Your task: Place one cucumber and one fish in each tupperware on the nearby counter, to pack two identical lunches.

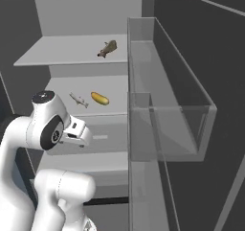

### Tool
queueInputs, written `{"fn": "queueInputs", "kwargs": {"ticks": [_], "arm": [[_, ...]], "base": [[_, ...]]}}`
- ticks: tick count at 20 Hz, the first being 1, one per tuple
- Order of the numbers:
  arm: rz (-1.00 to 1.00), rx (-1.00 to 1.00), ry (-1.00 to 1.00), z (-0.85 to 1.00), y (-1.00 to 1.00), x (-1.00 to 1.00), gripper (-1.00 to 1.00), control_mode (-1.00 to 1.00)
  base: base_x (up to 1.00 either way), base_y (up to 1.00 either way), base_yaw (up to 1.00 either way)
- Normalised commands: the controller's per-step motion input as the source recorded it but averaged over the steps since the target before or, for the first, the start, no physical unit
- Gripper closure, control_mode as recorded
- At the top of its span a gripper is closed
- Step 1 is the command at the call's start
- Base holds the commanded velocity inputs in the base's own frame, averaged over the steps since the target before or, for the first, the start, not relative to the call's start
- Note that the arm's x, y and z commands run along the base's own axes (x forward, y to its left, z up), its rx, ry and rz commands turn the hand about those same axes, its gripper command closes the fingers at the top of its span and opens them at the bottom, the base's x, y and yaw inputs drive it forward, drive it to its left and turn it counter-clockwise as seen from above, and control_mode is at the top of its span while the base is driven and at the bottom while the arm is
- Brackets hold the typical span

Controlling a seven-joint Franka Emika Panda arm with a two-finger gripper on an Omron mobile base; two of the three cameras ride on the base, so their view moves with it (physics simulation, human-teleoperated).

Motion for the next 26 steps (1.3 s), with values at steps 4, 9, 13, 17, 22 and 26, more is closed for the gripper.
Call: {"fn": "queueInputs", "kwargs": {"ticks": [4, 9, 13, 17, 22, 26], "arm": [[0.00, 0.00, 0.00, 0.00, 0.00, 0.00, -1.00, 1.00], [0.00, 0.00, 0.00, 0.00, 0.00, 0.00, -1.00, 1.00], [0.00, 0.00, 0.00, 0.00, 0.00, 0.00, -1.00, 1.00], [0.02, 0.00, -0.22, 0.11, 0.11, 0.00, -1.00, -1.00], [0.03, 0.00, -0.42, 0.50, 0.00, -0.06, -1.00, -1.00], [0.02, 0.00, -0.31, 0.77, 0.01, 0.02, -1.00, -1.00]], "base": [[0.38, 0.11, 0.00], [0.09, 0.01, 0.00], [0.00, 0.00, 0.00], [0.00, 0.00, 0.00], [0.00, 0.00, 0.00], [0.00, 0.00, 0.00]]}}
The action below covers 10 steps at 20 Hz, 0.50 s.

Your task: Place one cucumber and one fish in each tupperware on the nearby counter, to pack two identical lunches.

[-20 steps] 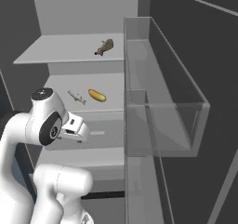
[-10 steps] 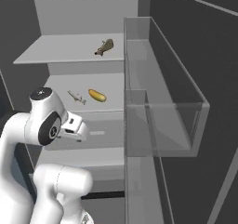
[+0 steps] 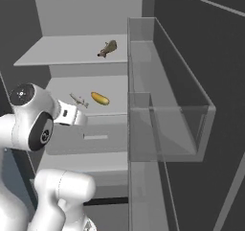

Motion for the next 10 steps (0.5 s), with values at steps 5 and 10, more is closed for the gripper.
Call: {"fn": "queueInputs", "kwargs": {"ticks": [5, 10], "arm": [[0.00, 0.00, -0.37, 0.98, 0.05, 0.24, -1.00, -1.00], [-0.03, 0.03, -0.43, 1.00, 0.01, 0.00, -1.00, -1.00]], "base": [[0.00, 0.00, 0.00], [0.00, 0.00, 0.00]]}}
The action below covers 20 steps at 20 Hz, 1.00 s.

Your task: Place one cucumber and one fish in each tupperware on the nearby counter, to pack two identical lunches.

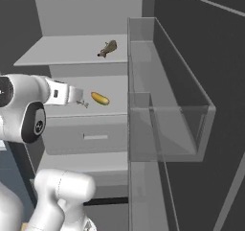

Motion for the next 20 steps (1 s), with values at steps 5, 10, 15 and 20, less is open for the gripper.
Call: {"fn": "queueInputs", "kwargs": {"ticks": [5, 10, 15, 20], "arm": [[-0.03, 0.00, -0.12, 1.00, 0.00, 0.05, -1.00, -1.00], [0.00, 0.00, -0.01, 0.90, 0.06, 0.22, -1.00, -1.00], [-0.03, 0.00, -0.04, 0.04, -0.08, 0.80, -1.00, -1.00], [-0.07, 0.00, 0.00, -0.22, -0.14, 1.00, -1.00, -1.00]], "base": [[0.00, 0.00, 0.00], [0.00, 0.00, 0.00], [0.00, 0.00, 0.00], [0.00, 0.00, 0.00]]}}
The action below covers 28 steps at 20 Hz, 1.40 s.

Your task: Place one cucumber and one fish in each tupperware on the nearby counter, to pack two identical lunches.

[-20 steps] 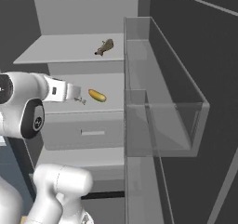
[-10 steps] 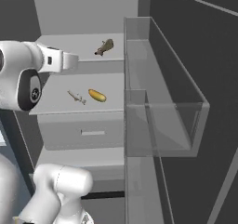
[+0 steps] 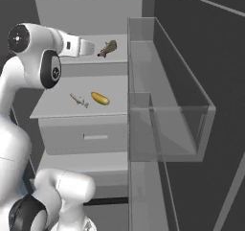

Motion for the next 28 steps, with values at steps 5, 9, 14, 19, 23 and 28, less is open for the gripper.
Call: {"fn": "queueInputs", "kwargs": {"ticks": [5, 9, 14, 19, 23, 28], "arm": [[-0.07, -0.01, 0.07, -0.16, -0.10, 1.00, -1.00, -1.00], [0.00, 0.00, 0.30, 0.23, -0.24, 1.00, -1.00, -1.00], [-0.03, 0.00, 0.15, -0.07, -0.21, 0.89, -1.00, -1.00], [-0.02, 0.00, 0.11, -0.43, -0.05, 0.58, -1.00, -1.00], [0.00, 0.00, 0.03, -0.30, 0.00, 0.58, -1.00, -1.00], [0.00, 0.01, 0.04, -0.03, 0.00, 0.41, -1.00, -1.00]], "base": [[0.00, 0.00, 0.00], [0.00, 0.00, 0.00], [0.00, 0.00, 0.00], [0.00, 0.00, 0.00], [0.00, 0.00, 0.00], [0.00, 0.00, 0.00]]}}
